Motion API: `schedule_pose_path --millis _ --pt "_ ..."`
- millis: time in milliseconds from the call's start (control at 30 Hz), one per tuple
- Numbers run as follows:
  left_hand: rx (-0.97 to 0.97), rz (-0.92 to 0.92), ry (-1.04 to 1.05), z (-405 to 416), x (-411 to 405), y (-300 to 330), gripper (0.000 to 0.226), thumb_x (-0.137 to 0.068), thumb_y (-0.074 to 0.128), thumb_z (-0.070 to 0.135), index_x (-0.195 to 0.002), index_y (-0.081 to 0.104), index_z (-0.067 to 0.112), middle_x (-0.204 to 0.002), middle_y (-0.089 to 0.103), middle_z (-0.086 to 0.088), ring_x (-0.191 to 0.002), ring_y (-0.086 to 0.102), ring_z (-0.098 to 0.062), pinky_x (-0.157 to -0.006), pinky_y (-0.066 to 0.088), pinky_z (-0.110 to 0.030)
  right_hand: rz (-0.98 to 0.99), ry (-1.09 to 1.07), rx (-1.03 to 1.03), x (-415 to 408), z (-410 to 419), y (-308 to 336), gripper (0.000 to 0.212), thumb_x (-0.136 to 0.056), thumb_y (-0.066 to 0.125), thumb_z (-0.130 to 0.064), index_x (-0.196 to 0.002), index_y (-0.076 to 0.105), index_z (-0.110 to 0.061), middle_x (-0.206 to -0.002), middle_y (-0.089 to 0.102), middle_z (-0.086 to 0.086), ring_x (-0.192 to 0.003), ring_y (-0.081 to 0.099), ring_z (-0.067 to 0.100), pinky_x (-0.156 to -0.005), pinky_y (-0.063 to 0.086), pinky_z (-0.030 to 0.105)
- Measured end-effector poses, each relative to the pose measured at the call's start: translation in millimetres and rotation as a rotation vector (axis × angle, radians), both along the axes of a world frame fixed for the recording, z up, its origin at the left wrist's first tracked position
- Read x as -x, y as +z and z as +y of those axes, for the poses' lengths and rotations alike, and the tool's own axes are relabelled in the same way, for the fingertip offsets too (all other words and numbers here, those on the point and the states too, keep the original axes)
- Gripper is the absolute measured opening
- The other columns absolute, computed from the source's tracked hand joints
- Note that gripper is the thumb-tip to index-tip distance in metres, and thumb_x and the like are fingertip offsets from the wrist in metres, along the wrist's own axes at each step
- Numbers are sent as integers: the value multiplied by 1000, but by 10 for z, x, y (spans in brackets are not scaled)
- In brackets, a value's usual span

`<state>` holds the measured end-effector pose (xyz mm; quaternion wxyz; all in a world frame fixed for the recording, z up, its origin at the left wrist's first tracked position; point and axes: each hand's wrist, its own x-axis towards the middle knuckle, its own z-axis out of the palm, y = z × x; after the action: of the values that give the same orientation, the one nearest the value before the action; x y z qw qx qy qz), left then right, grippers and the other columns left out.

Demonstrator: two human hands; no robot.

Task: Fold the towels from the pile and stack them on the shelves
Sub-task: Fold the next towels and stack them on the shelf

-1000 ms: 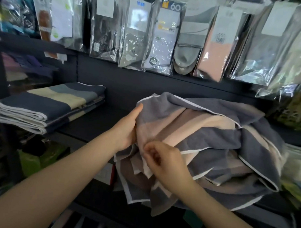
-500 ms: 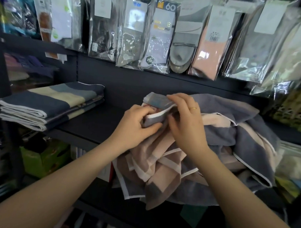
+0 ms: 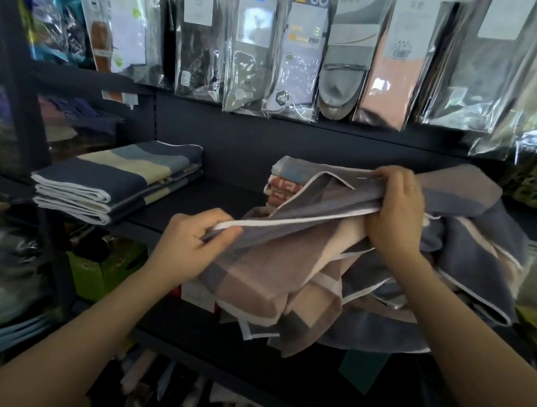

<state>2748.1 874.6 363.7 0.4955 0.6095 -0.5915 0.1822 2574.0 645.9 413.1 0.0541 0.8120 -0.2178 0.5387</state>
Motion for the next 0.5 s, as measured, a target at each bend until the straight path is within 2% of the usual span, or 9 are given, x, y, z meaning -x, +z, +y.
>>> schedule_pose_path --millis 33,100,167,233,333,400,500 --pt "16 57 59 43 -85 -65 27 -85 47 41 -72 58 20 -59 54 11 -54 51 -1 -50 33 -10 -10 4 -28 -9 52 41 45 -66 40 5 -108 54 2 -105 57 24 -93 53 42 -77 39 42" --pt "39 175 164 108 -253 -176 44 -85 43 45 -67 56 7 -60 54 -2 -57 51 -12 -54 38 -26 21 43 -25 -65 235 139 44 -66 40 -3 -108 54 -2 -95 63 24 -84 58 42 -65 38 36" --pt "81 272 255 194 -390 -199 52 -84 43 49 -64 49 1 -57 47 -10 -54 45 -16 -55 36 -33 95 115 130 -216 490 232 36 -68 43 -18 -102 54 -12 -75 66 19 -63 62 39 -52 41 33" --pt "124 343 268 285 -463 -135 51 -82 46 49 -60 43 3 -56 42 -6 -53 39 -8 -53 33 -28 177 276 210 -415 777 318 27 -69 44 -27 -94 49 -20 -66 65 13 -54 62 34 -48 47 34" --pt "161 348 206 456 -455 51 25 -91 55 23 -66 57 18 -62 58 11 -60 49 4 -57 36 -9 261 535 141 -747 1183 385 28 -75 44 -32 -87 60 -11 -65 65 9 -58 62 32 -52 50 39" --pt "205 329 150 593 -422 187 29 -93 51 11 -71 56 28 -63 60 23 -62 52 9 -59 36 -4 262 634 67 -953 1433 390 32 -78 45 -35 -83 63 -9 -65 65 5 -60 61 27 -54 47 36" --pt "276 330 62 826 -399 426 22 -91 52 18 -72 58 26 -63 61 23 -61 54 9 -59 39 -6 190 781 -113 -1227 1803 339 18 -77 54 -30 -78 62 -14 -63 63 0 -58 57 13 -57 42 23"
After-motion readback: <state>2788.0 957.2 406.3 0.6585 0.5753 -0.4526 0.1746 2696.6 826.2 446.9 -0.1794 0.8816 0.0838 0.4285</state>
